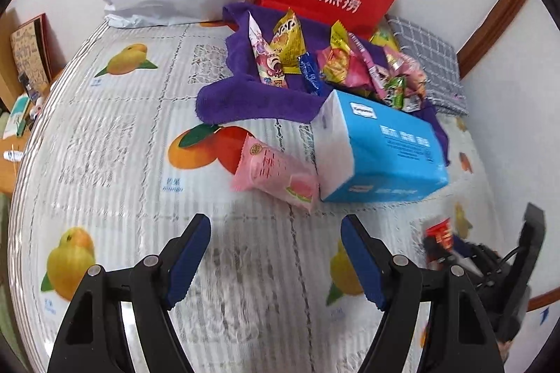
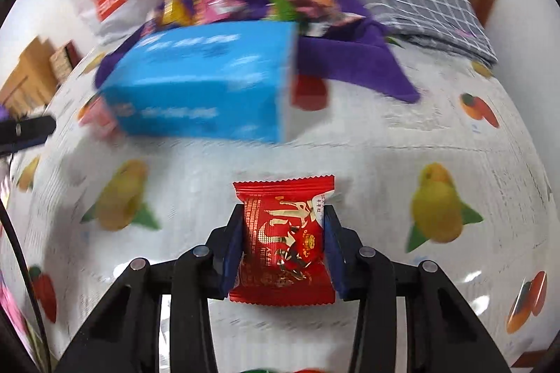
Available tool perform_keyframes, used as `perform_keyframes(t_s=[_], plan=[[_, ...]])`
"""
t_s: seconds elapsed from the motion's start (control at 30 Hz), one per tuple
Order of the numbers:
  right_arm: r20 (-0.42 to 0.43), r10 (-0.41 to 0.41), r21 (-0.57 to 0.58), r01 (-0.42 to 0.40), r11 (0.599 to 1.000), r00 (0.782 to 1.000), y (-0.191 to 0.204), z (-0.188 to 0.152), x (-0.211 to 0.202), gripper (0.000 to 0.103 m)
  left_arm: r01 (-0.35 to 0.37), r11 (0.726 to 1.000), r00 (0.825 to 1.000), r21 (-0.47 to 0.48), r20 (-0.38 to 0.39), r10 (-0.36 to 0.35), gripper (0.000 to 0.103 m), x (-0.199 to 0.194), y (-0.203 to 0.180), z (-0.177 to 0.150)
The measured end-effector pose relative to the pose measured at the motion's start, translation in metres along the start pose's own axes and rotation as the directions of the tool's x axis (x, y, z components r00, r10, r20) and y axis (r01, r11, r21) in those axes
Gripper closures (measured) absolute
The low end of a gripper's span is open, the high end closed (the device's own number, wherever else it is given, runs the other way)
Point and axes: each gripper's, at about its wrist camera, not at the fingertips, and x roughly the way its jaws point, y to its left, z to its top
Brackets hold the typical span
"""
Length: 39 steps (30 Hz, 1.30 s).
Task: Organize snacks
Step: 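Grasp the red wrapped packet with the right gripper while the left grasps the pink peach packet, then lift and carry the red packet and pink peach packet over the purple towel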
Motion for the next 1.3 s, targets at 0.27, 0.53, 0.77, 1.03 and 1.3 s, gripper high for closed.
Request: perform_keyframes(t_s=[0.27, 0.53, 0.77, 1.03, 1.3], plan=[[0.062, -0.029, 0.028, 0.028, 0.999, 0.998, -0.031, 0.013, 0.014, 0.061, -0.039, 0.997, 0.999, 0.061, -0.003, 0.039, 0.028, 0.028, -0.008, 0.02], [0.132, -0.042, 0.018, 0.04, 0.999, 0.99, -0.031, 0.012, 0.017, 0.058, -0.072, 0.988, 0.997, 0.136, 0.018, 0.071, 0.028, 0.052, -0.012, 0.023], [0.133, -0.033, 0.024, 0.03, 0.999, 0.991, -0.032, 0.012, 0.017, 0.056, -0.138, 0.972, 0.987, 0.189, 0.104, 0.12, 0.029, 0.059, -0.018, 0.013], [0.133, -0.019, 0.027, 0.015, 1.0, 0.991, -0.032, 0.012, 0.018, 0.053, -0.139, 0.974, 0.981, 0.182, 0.162, 0.109, 0.029, 0.058, -0.015, 0.007], [0.132, -0.022, 0.016, 0.02, 1.0, 0.991, -0.03, 0.013, 0.019, 0.05, -0.12, 0.978, 0.982, 0.169, 0.164, 0.092, 0.029, 0.058, -0.012, 0.006]])
